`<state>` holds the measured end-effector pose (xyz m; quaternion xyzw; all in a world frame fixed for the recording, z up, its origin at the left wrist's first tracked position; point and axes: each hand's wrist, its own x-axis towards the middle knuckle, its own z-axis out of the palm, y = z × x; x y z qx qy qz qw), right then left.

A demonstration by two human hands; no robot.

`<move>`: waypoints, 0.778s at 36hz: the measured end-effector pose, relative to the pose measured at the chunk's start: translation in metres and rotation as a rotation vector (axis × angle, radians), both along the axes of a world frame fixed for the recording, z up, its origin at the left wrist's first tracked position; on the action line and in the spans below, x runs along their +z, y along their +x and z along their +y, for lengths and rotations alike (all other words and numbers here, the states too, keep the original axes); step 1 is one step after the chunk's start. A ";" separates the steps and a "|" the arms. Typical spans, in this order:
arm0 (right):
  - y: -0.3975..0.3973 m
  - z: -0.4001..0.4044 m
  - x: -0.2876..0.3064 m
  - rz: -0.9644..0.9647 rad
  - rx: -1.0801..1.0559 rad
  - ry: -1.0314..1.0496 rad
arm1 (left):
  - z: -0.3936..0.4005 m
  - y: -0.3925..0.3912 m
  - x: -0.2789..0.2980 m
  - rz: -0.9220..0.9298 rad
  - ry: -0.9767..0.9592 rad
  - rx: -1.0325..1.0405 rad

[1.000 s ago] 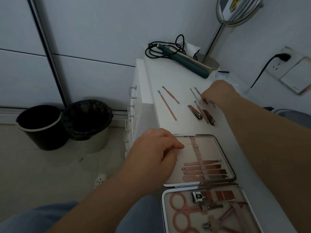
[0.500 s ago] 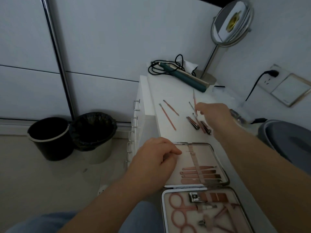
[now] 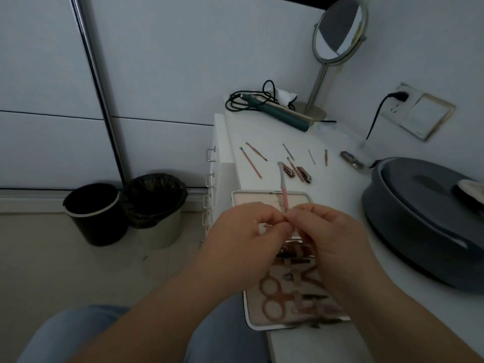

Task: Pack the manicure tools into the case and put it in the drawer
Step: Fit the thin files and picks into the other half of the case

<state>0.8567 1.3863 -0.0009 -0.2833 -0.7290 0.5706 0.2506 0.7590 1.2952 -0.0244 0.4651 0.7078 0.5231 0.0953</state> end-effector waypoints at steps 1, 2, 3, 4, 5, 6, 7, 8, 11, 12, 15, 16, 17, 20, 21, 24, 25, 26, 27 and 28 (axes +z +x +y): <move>0.002 0.000 0.000 0.010 0.010 0.012 | -0.001 0.003 -0.001 -0.003 0.004 -0.006; 0.006 -0.001 0.000 0.026 0.021 0.011 | -0.002 0.007 -0.001 0.000 0.005 -0.013; 0.008 0.000 0.000 0.048 0.029 -0.004 | -0.003 0.009 -0.001 -0.003 0.005 -0.020; 0.007 0.003 0.001 0.072 0.033 -0.026 | -0.003 0.008 -0.001 -0.007 0.001 -0.028; 0.010 0.005 0.002 0.094 0.033 -0.050 | -0.004 0.010 -0.001 0.008 -0.007 -0.038; 0.013 0.008 0.004 0.110 0.036 -0.073 | -0.005 0.011 0.000 0.044 -0.027 -0.049; 0.016 0.012 0.006 0.117 0.039 -0.088 | -0.005 0.013 0.001 0.091 -0.058 -0.064; 0.019 0.017 0.007 0.115 0.040 -0.093 | -0.005 0.014 0.001 0.138 -0.092 -0.082; 0.022 0.029 0.007 0.087 0.031 -0.111 | -0.005 0.016 0.000 0.200 -0.137 -0.106; 0.022 0.031 0.006 0.080 0.031 -0.133 | -0.005 0.016 0.000 0.209 -0.140 -0.100; 0.023 0.036 0.003 0.087 0.043 -0.254 | -0.002 0.015 -0.001 0.222 -0.144 -0.076; 0.023 0.038 0.002 0.093 0.048 -0.291 | -0.001 0.014 -0.001 0.228 -0.140 -0.067; 0.023 0.041 0.002 0.088 0.054 -0.308 | 0.000 0.012 -0.002 0.238 -0.134 -0.053; 0.023 0.054 0.000 0.032 0.045 -0.278 | 0.003 0.003 -0.006 0.275 -0.122 0.008; 0.022 0.060 0.000 0.024 0.018 -0.267 | 0.004 0.000 -0.007 0.273 -0.119 0.026; 0.016 0.076 -0.001 0.042 -0.102 -0.218 | 0.006 -0.009 -0.014 0.247 -0.139 0.060; 0.015 0.081 -0.003 0.040 -0.131 -0.186 | 0.007 -0.012 -0.016 0.253 -0.161 0.065; 0.013 0.084 -0.006 0.030 -0.153 -0.157 | 0.008 -0.014 -0.019 0.262 -0.183 0.063; 0.012 0.087 -0.010 0.013 -0.170 -0.132 | 0.009 -0.016 -0.021 0.270 -0.197 0.057; 0.010 0.089 -0.014 -0.009 -0.187 -0.112 | 0.010 -0.018 -0.023 0.274 -0.200 0.049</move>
